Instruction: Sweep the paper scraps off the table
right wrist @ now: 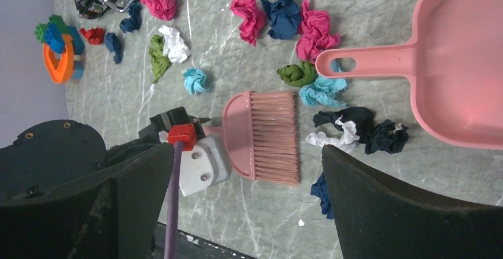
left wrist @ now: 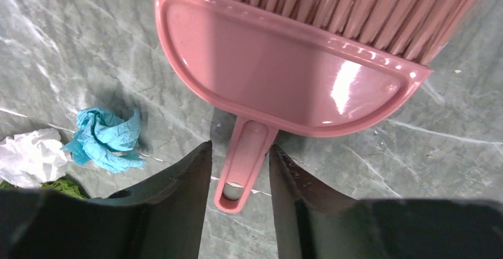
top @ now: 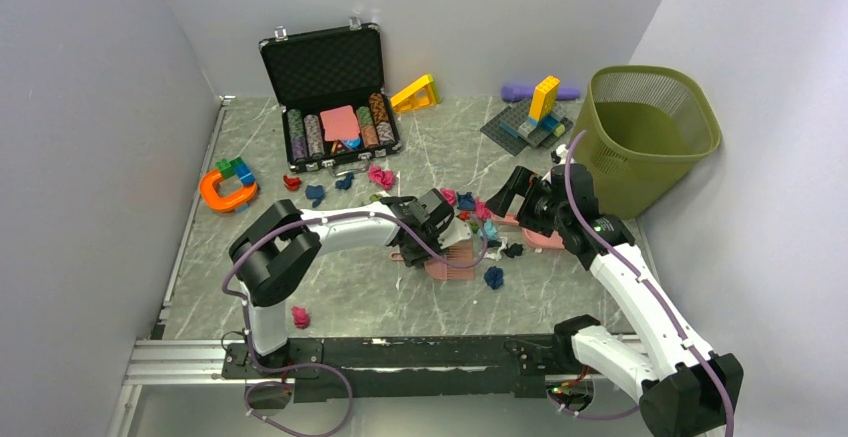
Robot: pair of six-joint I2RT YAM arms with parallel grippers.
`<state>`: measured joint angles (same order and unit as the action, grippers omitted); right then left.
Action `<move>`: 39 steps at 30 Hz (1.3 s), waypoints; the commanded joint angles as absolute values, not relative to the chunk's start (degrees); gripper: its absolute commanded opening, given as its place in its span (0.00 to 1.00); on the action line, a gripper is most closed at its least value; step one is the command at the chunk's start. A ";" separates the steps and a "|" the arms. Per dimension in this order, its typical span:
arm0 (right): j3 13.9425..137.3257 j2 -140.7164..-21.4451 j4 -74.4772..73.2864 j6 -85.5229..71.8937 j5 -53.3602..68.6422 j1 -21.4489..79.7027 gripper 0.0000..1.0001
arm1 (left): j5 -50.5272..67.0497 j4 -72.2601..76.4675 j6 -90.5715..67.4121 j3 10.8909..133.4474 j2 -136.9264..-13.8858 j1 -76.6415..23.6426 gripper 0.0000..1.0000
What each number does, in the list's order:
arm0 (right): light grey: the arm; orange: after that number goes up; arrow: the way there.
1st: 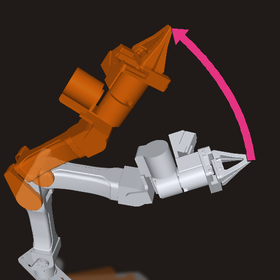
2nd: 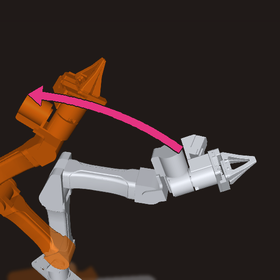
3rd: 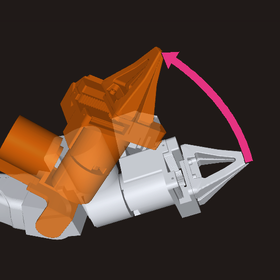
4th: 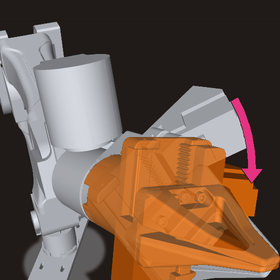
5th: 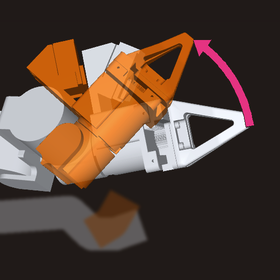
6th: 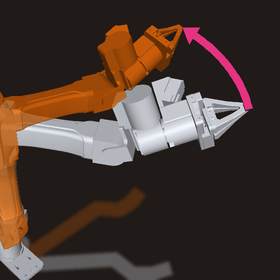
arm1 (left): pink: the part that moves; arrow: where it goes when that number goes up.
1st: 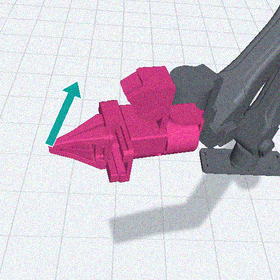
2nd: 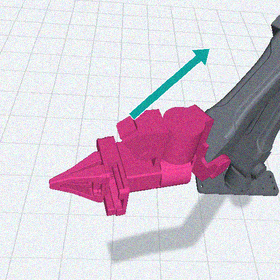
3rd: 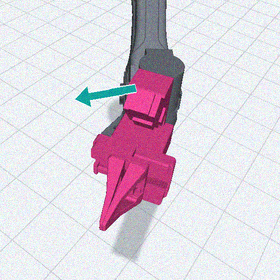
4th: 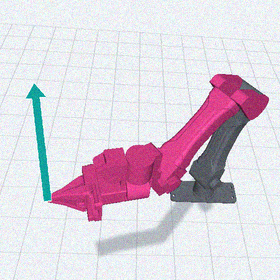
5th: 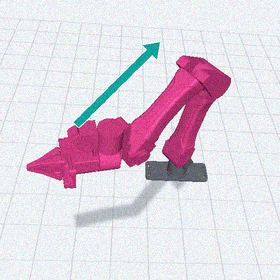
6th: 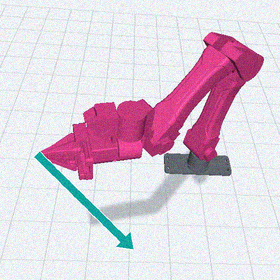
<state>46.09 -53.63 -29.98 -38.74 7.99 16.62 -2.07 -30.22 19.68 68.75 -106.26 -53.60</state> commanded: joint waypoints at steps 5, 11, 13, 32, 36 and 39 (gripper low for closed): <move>47.08 -53.60 -28.79 -39.24 8.13 16.37 1.00 | 1.04 -30.39 17.72 66.82 -107.69 -54.89 0.24; 46.51 -53.61 -28.57 -39.37 8.60 16.41 1.00 | 1.38 -30.59 15.95 66.03 -106.22 -55.37 0.16; 46.37 -53.89 -28.36 -39.30 9.28 16.43 1.00 | 1.26 -30.51 15.38 65.62 -105.03 -55.37 0.15; 43.02 -55.83 -26.80 -38.70 15.11 16.34 1.00 | 1.46 -33.66 11.53 64.58 -96.32 -52.57 0.10; 39.86 -55.29 -23.56 -39.35 19.34 16.05 1.00 | 1.41 -33.75 10.87 63.73 -94.36 -52.25 0.10; 37.05 -55.92 -20.14 -41.57 23.14 15.32 1.00 | 1.64 -33.51 10.47 63.11 -93.64 -51.98 0.11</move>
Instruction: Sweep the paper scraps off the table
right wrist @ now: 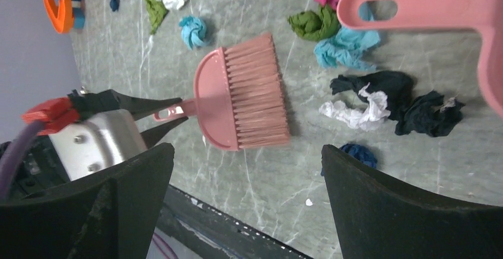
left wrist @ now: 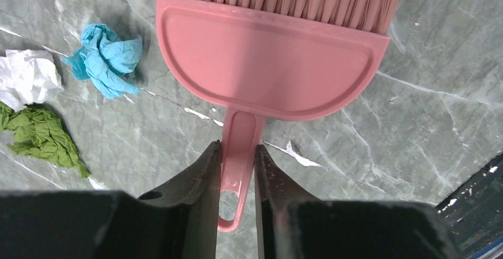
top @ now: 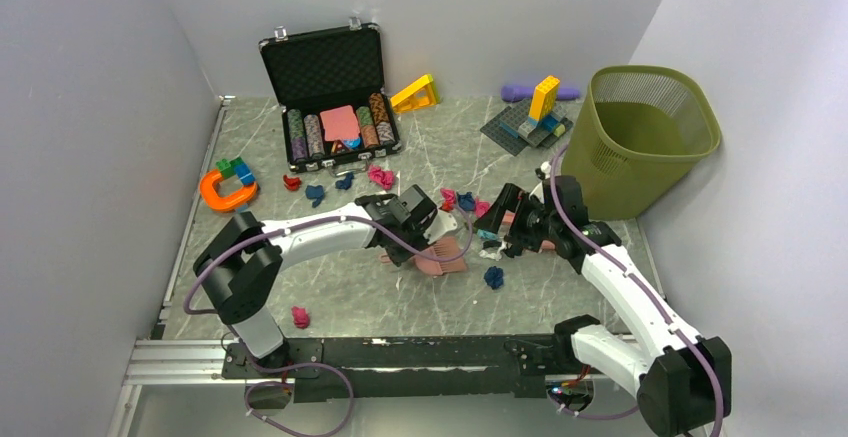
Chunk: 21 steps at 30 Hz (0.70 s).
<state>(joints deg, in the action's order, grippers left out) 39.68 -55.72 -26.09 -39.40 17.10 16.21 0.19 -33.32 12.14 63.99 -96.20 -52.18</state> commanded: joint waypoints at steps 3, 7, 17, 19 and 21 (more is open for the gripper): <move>34.35 -57.35 -17.29 -44.11 26.44 14.73 1.00 | 2.02 -33.32 10.29 62.56 -93.68 -51.86 0.10; 31.01 -58.55 -13.61 -47.29 29.76 14.76 1.00 | 2.28 -32.78 10.00 62.04 -94.06 -51.88 0.10; 27.03 -61.73 -9.11 -51.90 33.30 15.10 1.00 | 2.78 -31.83 9.67 61.63 -95.01 -51.77 0.10; 26.76 -63.16 -8.39 -52.80 33.97 15.46 1.00 | 3.36 -31.78 9.50 61.77 -95.09 -51.57 0.10; 26.76 -64.48 -7.88 -53.39 34.23 15.68 1.00 | 3.97 -31.78 9.27 61.92 -95.25 -51.36 0.10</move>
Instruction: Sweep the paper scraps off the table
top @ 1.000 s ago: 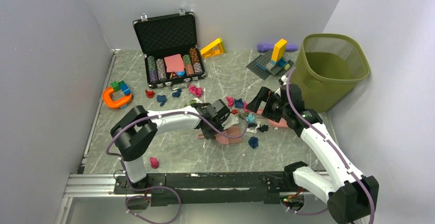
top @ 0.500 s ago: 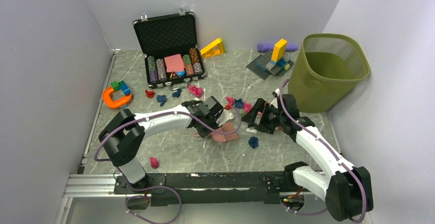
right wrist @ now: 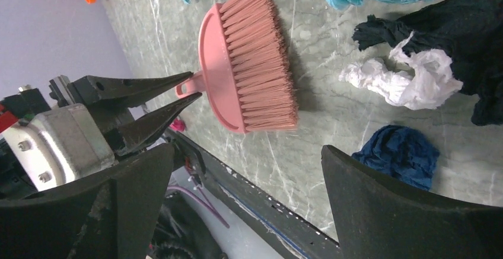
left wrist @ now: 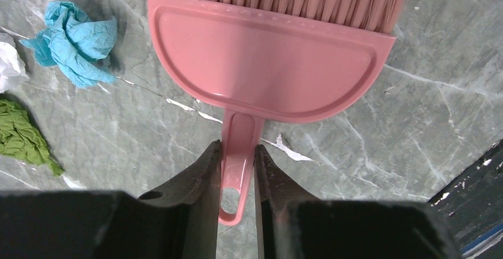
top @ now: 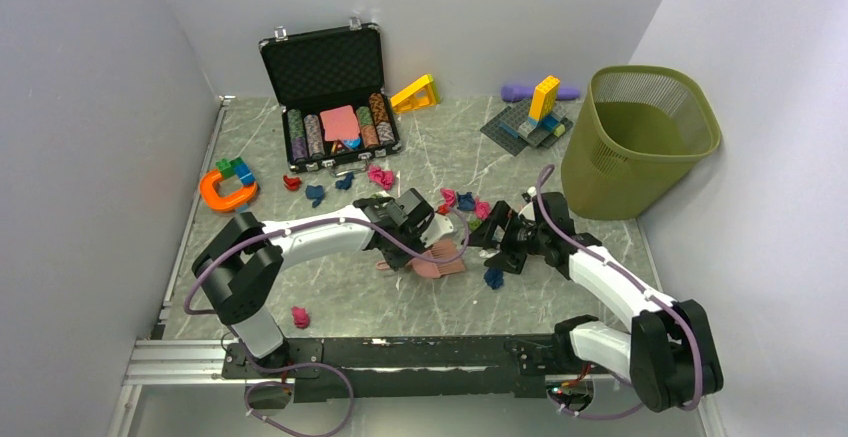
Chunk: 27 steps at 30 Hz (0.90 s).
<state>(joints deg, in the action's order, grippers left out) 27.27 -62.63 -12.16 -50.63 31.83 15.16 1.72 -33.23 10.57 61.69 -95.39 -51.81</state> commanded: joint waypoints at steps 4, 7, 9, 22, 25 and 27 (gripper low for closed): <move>27.62 -65.91 -8.87 -53.61 32.96 16.07 1.00 | 4.86 -32.01 8.80 62.41 -96.10 -50.95 0.09; 27.55 -66.95 -8.84 -54.24 32.81 16.51 1.00 | 5.45 -31.94 8.38 62.61 -96.73 -50.85 0.09; 27.10 -67.35 -8.34 -55.08 32.85 16.92 1.00 | 5.62 -31.90 8.16 62.76 -97.08 -50.85 0.08; 27.63 -69.49 -7.76 -60.32 30.59 22.64 1.00 | 6.86 -32.79 5.17 65.00 -99.51 -50.52 0.06; 28.19 -69.60 -8.29 -60.21 29.91 22.90 1.00 | 6.85 -32.61 5.10 64.70 -99.71 -50.45 0.06; 28.25 -69.21 -8.72 -60.06 29.16 22.98 1.00 | 5.87 -32.24 5.38 64.05 -99.40 -50.45 0.11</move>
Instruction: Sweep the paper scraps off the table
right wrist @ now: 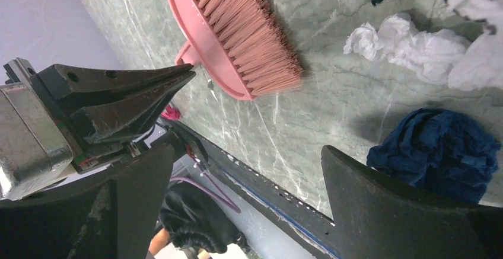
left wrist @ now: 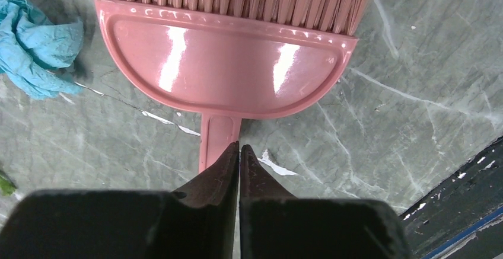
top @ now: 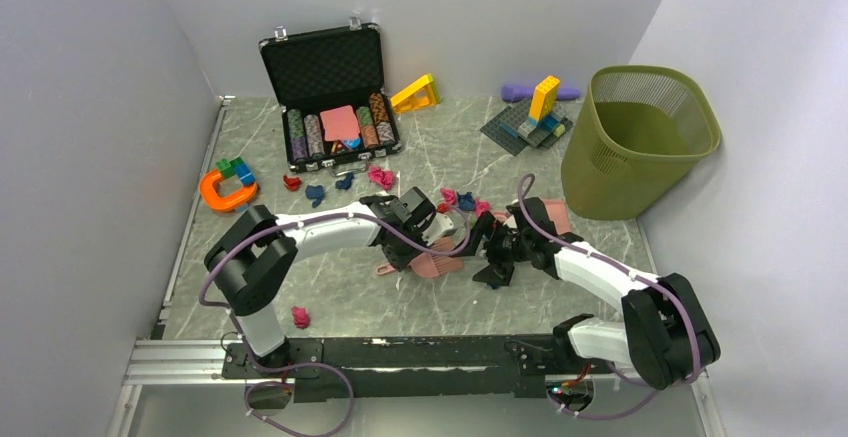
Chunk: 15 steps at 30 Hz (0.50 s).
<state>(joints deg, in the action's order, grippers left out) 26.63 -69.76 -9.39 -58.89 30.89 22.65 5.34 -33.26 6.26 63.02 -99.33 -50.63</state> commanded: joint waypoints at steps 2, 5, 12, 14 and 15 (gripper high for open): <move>28.35 -68.74 -9.04 -59.79 28.63 22.96 1.00 | 4.00 -31.74 5.74 63.23 -98.47 -50.45 0.22; 28.61 -68.25 -8.92 -59.52 28.61 22.98 1.00 | 0.86 -30.82 6.31 61.62 -96.57 -50.45 0.41; 31.50 -65.84 -13.00 -56.89 25.05 22.85 1.00 | -6.31 -24.57 5.52 55.78 -85.13 -50.45 0.71; 32.62 -64.94 -14.58 -55.69 23.56 22.82 1.00 | -8.20 -22.47 5.13 53.55 -81.55 -50.45 0.84; 33.24 -64.59 -15.40 -54.98 22.86 22.89 1.00 | -8.69 -21.59 4.99 52.70 -80.06 -50.41 0.95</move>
